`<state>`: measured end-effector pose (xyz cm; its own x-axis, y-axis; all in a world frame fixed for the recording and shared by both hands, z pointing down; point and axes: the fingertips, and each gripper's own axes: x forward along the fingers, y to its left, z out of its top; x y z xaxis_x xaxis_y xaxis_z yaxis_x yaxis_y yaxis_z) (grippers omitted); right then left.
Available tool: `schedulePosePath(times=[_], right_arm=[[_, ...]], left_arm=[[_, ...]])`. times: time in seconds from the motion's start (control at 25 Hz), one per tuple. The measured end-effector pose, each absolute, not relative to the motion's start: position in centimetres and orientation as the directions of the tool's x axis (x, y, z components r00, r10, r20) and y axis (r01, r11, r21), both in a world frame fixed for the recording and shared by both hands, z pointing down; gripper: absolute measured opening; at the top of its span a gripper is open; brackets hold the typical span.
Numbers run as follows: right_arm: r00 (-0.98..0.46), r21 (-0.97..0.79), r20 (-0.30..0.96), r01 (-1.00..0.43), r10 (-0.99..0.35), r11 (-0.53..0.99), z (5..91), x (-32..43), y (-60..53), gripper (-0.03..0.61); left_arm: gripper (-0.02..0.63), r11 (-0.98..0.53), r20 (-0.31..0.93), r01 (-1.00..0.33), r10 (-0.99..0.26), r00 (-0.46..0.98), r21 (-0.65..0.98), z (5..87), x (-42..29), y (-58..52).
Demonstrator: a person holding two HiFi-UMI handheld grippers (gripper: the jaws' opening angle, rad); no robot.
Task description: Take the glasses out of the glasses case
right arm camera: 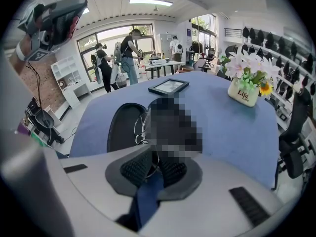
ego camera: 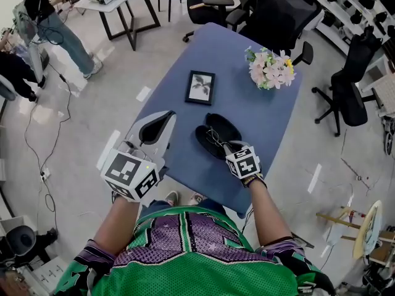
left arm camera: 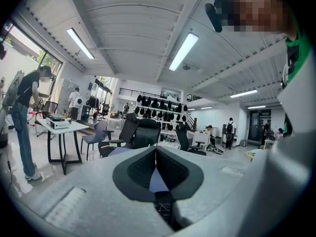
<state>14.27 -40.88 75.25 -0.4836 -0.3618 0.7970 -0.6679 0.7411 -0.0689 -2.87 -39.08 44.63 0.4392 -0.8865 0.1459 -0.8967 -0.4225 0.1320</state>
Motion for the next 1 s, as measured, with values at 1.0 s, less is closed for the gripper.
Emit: schedulePosePath(times=[1.0], right_arm=[[-0.43, 0.004, 0.796, -0.701, -0.427, 0.713, 73.2, 14.7, -40.6, 0.009]], left_arm=[[0.017, -0.446, 0.108, -0.885, -0.881, 0.46, 0.136, 43.0, -4.6, -37.0]])
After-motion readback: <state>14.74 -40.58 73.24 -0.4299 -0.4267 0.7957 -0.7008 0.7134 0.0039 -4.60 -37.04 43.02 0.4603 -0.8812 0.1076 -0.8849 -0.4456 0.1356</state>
